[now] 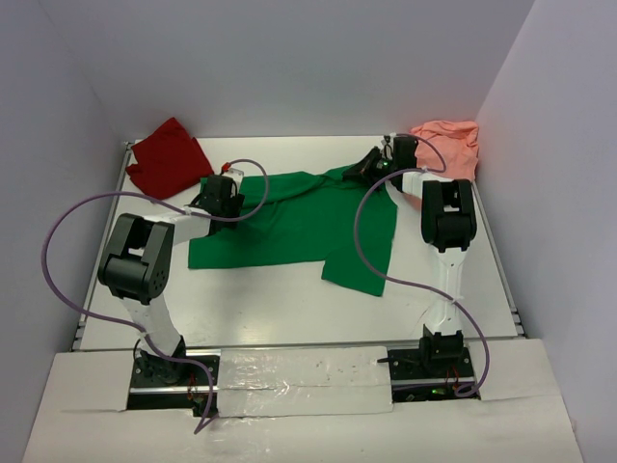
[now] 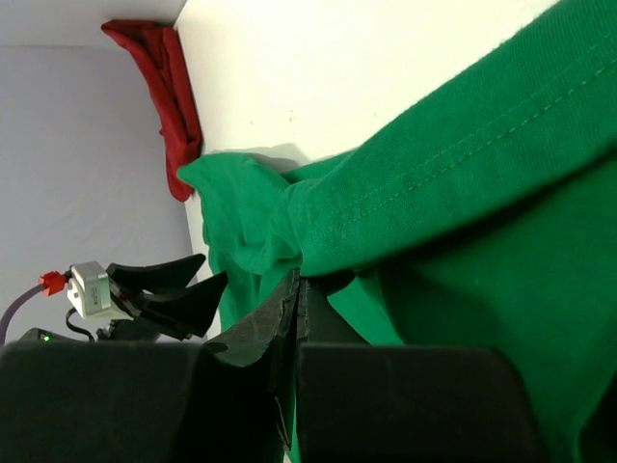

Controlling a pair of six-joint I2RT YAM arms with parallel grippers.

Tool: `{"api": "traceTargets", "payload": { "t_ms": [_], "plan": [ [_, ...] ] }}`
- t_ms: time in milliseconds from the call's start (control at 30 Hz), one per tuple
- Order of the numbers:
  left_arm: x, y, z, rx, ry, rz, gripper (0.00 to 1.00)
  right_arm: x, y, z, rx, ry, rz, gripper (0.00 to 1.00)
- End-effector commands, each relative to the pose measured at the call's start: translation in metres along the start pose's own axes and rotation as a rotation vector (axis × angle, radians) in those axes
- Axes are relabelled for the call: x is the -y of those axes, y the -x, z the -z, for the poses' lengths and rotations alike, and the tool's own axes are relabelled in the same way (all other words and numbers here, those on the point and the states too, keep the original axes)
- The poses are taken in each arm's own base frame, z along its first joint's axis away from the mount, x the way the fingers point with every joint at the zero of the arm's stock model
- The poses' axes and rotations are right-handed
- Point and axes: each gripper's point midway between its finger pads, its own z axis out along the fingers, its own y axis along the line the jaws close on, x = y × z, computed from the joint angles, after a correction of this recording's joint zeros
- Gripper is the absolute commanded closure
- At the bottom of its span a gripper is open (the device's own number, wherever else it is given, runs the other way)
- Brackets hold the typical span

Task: Fold and stack the t-shirts
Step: Fold the flattened tshirt in 1/3 of the way

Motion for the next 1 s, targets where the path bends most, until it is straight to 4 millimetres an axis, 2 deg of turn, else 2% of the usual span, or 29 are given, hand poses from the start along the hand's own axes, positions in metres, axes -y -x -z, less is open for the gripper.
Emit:
{"api": "traceTargets", "payload": {
  "t_ms": [0,533,967],
  "plan": [
    [0.003,0.014,0.001,0.043,-0.005,0.008,0.3,-0.024,0.009,0.008,0.024,0.025,0.051,1.0],
    [0.005,0.009,0.001,0.042,-0.009,-0.005,0.3,-0.084,0.039,0.026,0.075,0.087,0.087,1.0],
    [0.01,0.009,0.003,0.045,-0.027,-0.022,0.3,-0.113,0.026,0.055,0.09,0.1,0.106,1.0]
  ]
}}
